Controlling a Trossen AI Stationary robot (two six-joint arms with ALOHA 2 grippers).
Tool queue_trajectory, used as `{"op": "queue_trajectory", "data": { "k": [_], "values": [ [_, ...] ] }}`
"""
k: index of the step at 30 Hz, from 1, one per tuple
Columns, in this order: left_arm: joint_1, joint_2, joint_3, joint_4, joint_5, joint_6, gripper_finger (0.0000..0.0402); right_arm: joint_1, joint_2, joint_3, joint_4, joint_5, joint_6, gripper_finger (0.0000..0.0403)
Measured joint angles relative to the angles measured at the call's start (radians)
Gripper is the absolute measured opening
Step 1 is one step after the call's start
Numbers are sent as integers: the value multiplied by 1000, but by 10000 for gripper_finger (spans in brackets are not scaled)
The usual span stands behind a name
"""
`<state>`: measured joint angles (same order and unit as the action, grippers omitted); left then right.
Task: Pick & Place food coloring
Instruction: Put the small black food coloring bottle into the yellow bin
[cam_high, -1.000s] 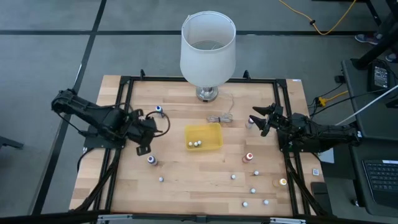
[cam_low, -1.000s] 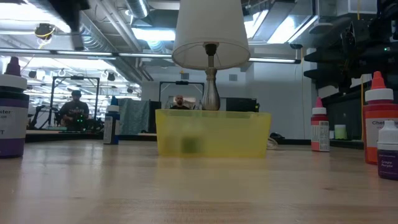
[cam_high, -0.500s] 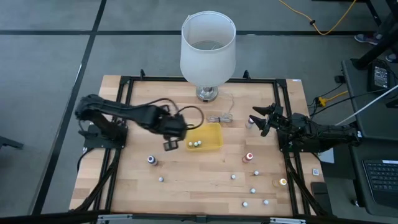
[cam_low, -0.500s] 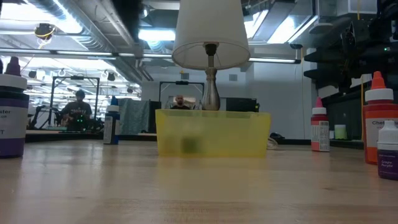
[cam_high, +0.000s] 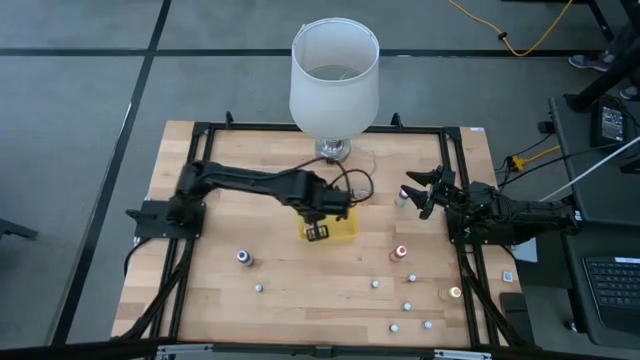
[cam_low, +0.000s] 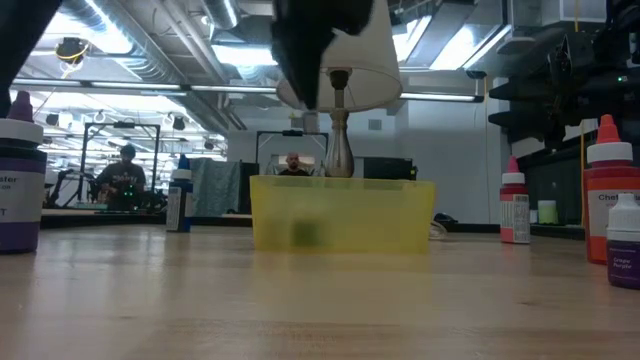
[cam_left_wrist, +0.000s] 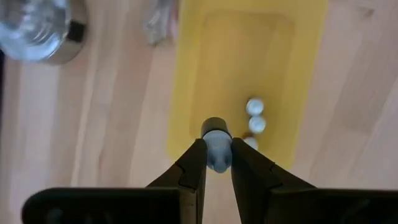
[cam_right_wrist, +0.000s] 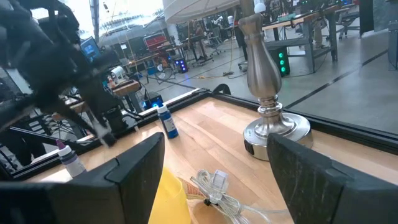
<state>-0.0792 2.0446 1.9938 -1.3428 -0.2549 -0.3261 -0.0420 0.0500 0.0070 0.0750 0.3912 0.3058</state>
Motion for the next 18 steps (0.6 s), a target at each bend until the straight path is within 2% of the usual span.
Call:
{"op": "queue_trajectory", "data": {
  "k": [5,18],
  "values": [
    [8,96,56,31,42,30,52,0,0,0,0,0,0,283],
    [10,234,58,122,85,71,52,0,0,0,0,0,0,283]
  ]
}}
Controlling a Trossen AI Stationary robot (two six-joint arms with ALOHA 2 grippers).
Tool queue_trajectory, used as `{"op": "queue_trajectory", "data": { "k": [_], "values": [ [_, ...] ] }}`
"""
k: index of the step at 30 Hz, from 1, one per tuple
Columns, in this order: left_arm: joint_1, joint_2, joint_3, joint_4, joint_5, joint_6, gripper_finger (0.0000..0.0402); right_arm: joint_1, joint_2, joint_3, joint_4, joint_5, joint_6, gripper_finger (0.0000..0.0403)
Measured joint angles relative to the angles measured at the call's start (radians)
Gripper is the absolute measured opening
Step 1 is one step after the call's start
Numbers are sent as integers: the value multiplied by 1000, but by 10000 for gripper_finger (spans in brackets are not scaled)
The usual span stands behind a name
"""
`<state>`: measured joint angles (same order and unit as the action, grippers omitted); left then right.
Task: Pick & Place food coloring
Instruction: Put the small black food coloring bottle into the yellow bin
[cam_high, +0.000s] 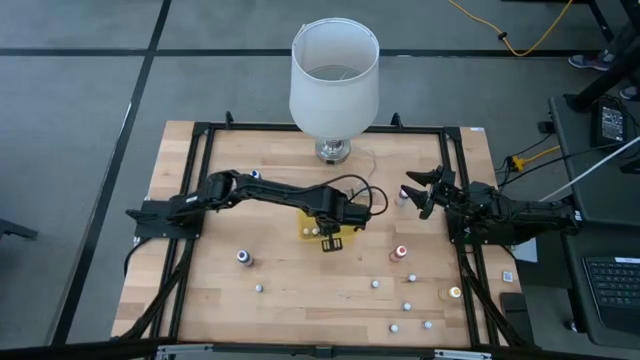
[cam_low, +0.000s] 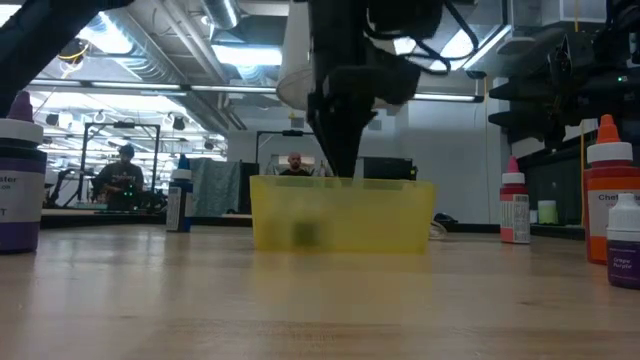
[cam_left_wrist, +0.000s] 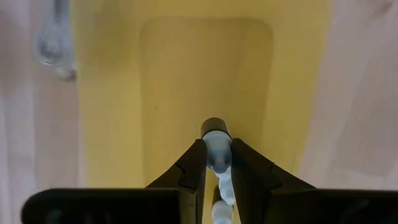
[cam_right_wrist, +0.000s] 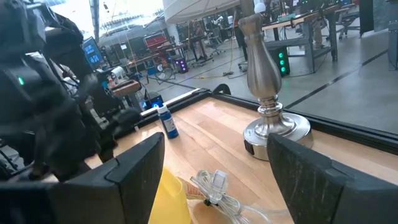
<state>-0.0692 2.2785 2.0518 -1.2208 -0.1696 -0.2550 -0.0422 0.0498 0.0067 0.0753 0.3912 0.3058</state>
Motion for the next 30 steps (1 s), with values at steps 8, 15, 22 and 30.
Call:
{"op": "queue_trajectory", "data": {
  "k": [8,15,22,30],
  "values": [
    [-10,34,0,38,44,6,52,0,0,0,0,0,0,283],
    [-11,33,0,48,83,4,59,0,0,0,0,0,0,283],
    [-12,33,0,43,94,-19,89,0,0,0,0,0,0,283],
    [-12,33,0,43,94,-19,96,0,0,0,0,0,0,283]
  ]
}}
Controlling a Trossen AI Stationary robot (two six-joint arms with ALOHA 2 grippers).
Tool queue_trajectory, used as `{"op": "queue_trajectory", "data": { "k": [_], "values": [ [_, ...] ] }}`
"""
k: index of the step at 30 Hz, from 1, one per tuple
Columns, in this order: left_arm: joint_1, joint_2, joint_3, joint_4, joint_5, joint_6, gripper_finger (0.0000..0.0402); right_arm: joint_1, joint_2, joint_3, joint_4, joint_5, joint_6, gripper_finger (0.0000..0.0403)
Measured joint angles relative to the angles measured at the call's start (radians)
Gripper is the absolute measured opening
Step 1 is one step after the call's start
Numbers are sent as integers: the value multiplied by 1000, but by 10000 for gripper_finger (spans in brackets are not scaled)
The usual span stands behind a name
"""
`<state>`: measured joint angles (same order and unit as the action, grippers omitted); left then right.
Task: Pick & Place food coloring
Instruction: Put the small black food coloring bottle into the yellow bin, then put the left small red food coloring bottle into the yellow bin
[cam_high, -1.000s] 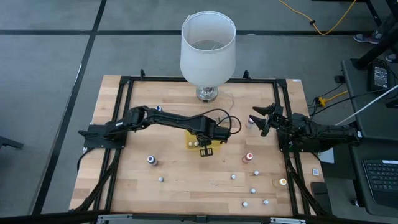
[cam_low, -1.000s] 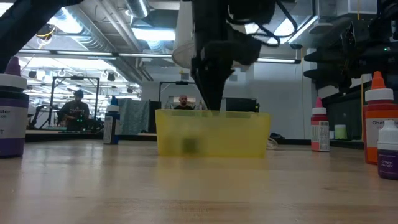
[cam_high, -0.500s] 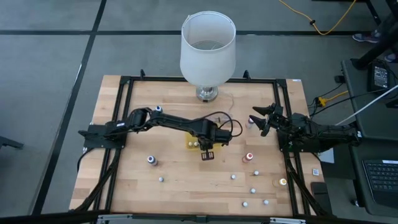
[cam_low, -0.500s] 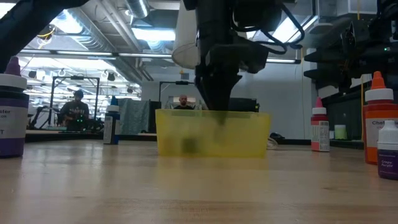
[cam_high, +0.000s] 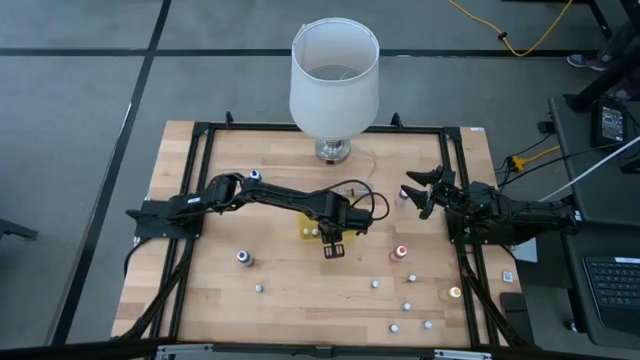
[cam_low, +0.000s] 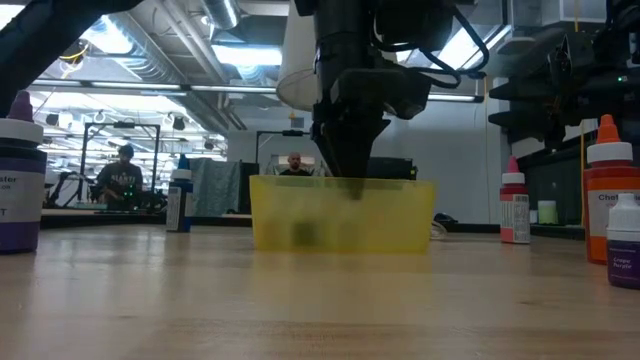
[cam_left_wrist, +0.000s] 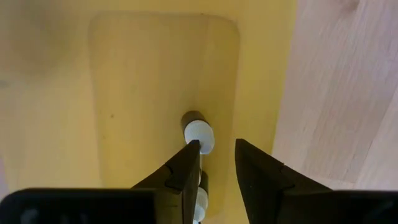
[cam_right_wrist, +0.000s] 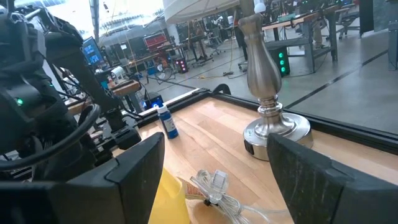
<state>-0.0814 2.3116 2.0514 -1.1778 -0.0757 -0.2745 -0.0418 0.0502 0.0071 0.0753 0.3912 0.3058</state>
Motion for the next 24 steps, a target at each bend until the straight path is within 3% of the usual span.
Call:
{"op": "queue_trajectory", "data": {
  "k": [9,18,24],
  "values": [
    [13,-6,2,-11,0,0,99,0,0,0,0,0,0,283],
    [47,-8,130,-133,-12,4,95,0,0,0,0,0,0,283],
    [59,-8,219,-251,-72,-35,115,0,0,0,0,0,0,283]
  ]
}}
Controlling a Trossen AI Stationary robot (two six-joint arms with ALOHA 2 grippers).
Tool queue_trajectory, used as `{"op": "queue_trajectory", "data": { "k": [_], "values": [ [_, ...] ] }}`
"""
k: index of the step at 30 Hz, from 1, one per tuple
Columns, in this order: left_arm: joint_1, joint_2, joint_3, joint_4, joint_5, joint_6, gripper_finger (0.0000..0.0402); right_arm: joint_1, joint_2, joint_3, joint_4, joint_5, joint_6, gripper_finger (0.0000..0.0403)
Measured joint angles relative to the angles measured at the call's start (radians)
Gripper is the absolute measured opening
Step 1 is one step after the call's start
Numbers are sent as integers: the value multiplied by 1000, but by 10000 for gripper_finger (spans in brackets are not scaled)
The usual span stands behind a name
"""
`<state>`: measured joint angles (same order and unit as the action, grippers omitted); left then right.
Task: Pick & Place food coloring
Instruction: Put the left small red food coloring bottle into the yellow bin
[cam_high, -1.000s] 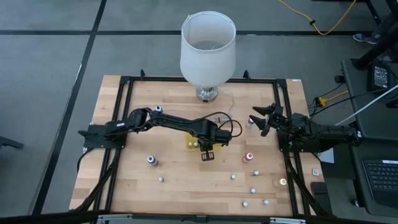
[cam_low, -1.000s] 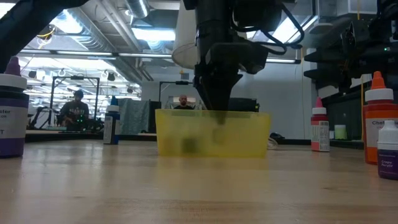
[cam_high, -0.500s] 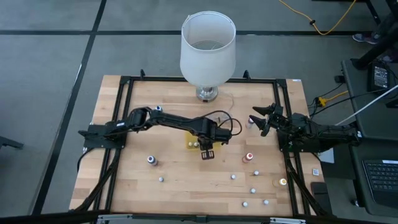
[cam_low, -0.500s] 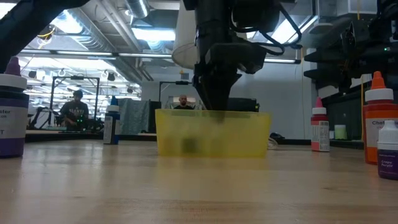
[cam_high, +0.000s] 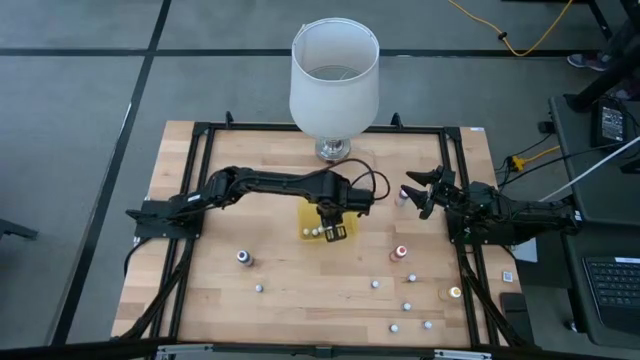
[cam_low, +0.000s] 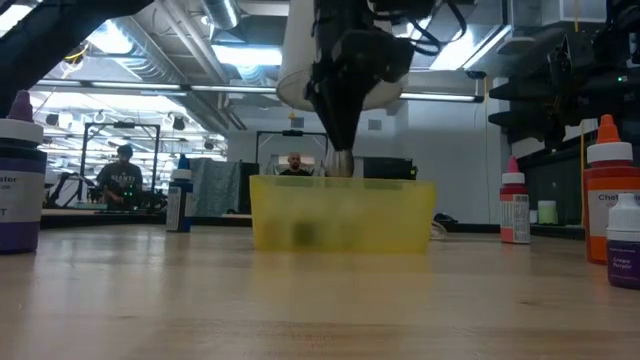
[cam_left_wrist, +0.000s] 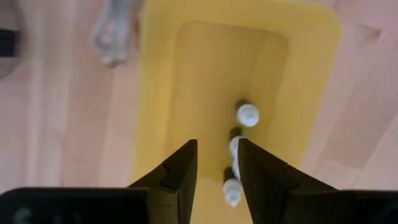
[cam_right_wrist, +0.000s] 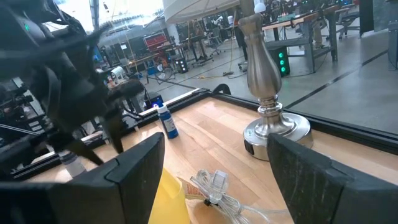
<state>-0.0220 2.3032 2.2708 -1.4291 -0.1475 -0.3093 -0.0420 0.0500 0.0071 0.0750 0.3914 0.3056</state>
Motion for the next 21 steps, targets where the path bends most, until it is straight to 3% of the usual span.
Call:
{"op": "queue_trajectory", "data": {
  "k": [8,11,16,21],
  "values": [
    [-15,-1,83,-147,4,-70,185,0,0,0,0,0,0,283],
    [-46,-20,77,-140,59,-66,213,0,0,0,0,0,0,283],
    [-128,-64,78,-144,119,62,241,0,0,0,0,0,0,283],
    [-214,-108,77,-142,150,161,242,0,0,0,0,0,0,283]
  ]
}}
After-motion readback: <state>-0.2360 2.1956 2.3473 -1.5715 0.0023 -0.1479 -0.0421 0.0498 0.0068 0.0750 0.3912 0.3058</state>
